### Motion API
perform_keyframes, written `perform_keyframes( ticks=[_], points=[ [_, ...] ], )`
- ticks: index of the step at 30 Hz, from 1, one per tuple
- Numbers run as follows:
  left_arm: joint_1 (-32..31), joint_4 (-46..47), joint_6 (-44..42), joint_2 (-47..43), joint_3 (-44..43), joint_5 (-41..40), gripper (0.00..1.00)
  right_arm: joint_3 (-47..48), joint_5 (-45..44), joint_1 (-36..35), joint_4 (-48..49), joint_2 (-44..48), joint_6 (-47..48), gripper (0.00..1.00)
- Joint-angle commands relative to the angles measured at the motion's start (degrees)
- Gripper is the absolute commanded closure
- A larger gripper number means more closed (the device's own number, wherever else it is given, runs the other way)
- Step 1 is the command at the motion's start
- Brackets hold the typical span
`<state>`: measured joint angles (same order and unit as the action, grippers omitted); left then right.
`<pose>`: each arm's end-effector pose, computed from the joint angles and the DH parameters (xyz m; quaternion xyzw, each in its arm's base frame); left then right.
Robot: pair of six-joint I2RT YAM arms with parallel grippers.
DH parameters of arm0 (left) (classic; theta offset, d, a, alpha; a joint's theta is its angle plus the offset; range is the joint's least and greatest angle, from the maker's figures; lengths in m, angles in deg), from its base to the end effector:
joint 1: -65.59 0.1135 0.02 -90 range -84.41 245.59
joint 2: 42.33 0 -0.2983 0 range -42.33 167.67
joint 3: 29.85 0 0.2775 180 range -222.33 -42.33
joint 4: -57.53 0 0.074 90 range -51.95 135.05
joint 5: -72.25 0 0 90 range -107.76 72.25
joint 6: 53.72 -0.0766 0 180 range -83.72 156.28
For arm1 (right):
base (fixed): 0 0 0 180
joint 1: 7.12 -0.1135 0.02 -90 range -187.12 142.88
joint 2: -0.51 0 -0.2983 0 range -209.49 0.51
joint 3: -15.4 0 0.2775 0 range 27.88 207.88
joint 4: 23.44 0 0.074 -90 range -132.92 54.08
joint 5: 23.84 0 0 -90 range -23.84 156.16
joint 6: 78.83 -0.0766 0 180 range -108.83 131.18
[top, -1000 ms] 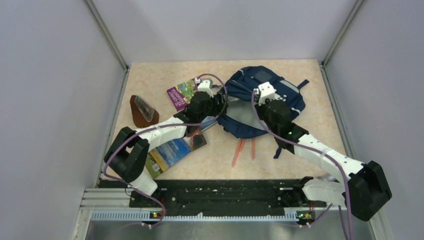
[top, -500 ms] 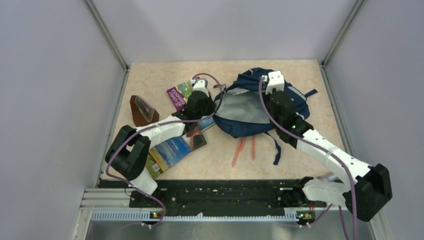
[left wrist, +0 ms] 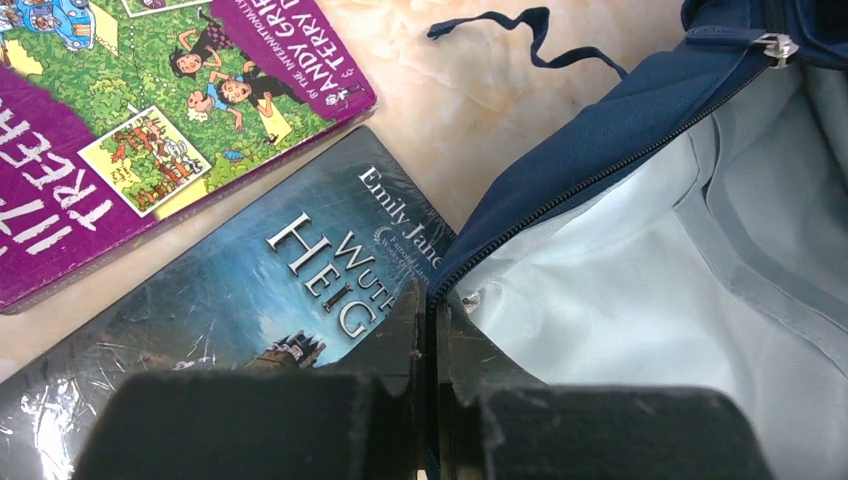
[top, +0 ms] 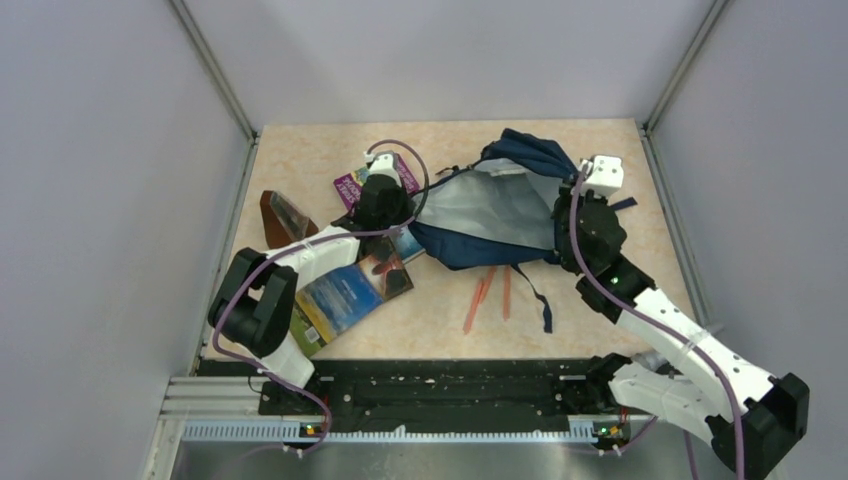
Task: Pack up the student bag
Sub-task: Unzip the student bag at the center of the board.
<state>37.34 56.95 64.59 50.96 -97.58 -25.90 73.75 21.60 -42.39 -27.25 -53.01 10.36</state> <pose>0.3768 -0.1902 0.2256 -0.0380 0.8465 -0.1968 0.4932 0.2333 0.0992 0.3790 0.0662 0.6995 -0.0482 0.7099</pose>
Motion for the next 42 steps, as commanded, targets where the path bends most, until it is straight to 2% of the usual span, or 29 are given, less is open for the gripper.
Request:
perform_keyframes(
  ticks=[1, 4, 5, 6, 8, 10, 12, 14, 17, 20, 26, 29, 35, 42],
  points=[
    [2.32, -6.00, -3.79, 0.69, -0.68, -5.50, 1.00, -0.66, -7.09, 1.08, 10.64, 4.66, -5.95, 1.00],
    [2.31, -7.56, -5.00, 0.22, -2.31, -1.67, 1.00, -2.04, -3.60, 1.08, 9.83, 4.41, -7.77, 1.00],
    [2.26, -7.59, -5.36, -0.21, -2.48, -0.48, 0.94, -2.54, -1.54, 1.08, 9.80, 4.33, -8.13, 1.00],
    [2.24, -7.59, -5.75, -0.81, -2.54, 0.41, 0.85, -2.95, -0.45, 1.08, 9.75, 4.31, -8.58, 1.00],
    [2.18, -7.64, -6.70, -2.47, -2.10, 1.58, 0.57, -3.43, 0.69, 1.08, 9.09, 4.27, -9.73, 1.00],
    [2.00, -8.20, -7.21, -4.97, -1.10, 0.86, 0.35, -3.66, 1.17, 1.08, 8.55, 4.04, -10.17, 1.00],
    [1.81, -8.72, -6.95, -8.40, 1.22, -0.39, 0.26, -3.91, 1.30, 1.07, 8.30, 3.88, -10.43, 1.00],
    [1.40, -8.93, -6.68, -12.20, 3.78, -1.70, 0.20, -4.19, 1.25, 1.10, 8.38, 3.70, -10.52, 1.00],
    [0.04, -13.23, -5.74, -17.76, 6.73, -7.97, 0.20, -4.52, 0.97, 1.08, 8.08, 3.46, -10.72, 1.00],
    [-0.46, -22.88, -2.64, -22.02, 8.11, -14.19, 0.21, -5.03, 0.52, 1.08, 7.80, 3.49, -10.87, 1.00],
    [-2.10, -32.19, 3.86, -29.98, 16.28, -19.69, 0.20, -6.22, 0.02, 1.08, 8.35, 3.76, -11.19, 1.00],
    [-2.32, -30.65, 3.13, -34.76, 20.48, -16.96, 0.18, -5.97, 0.09, 1.08, 8.25, 3.01, -10.93, 1.00],
    [-2.32, -23.26, -1.96, -43.95, 24.92, -4.32, 0.14, -6.14, 0.60, 1.08, 8.85, 2.32, -10.43, 1.00],
    [-2.28, -17.32, -3.28, -46.78, 22.73, 10.40, 0.13, -5.64, 2.59, 1.08, 8.62, 0.58, -9.72, 1.00]
  ],
)
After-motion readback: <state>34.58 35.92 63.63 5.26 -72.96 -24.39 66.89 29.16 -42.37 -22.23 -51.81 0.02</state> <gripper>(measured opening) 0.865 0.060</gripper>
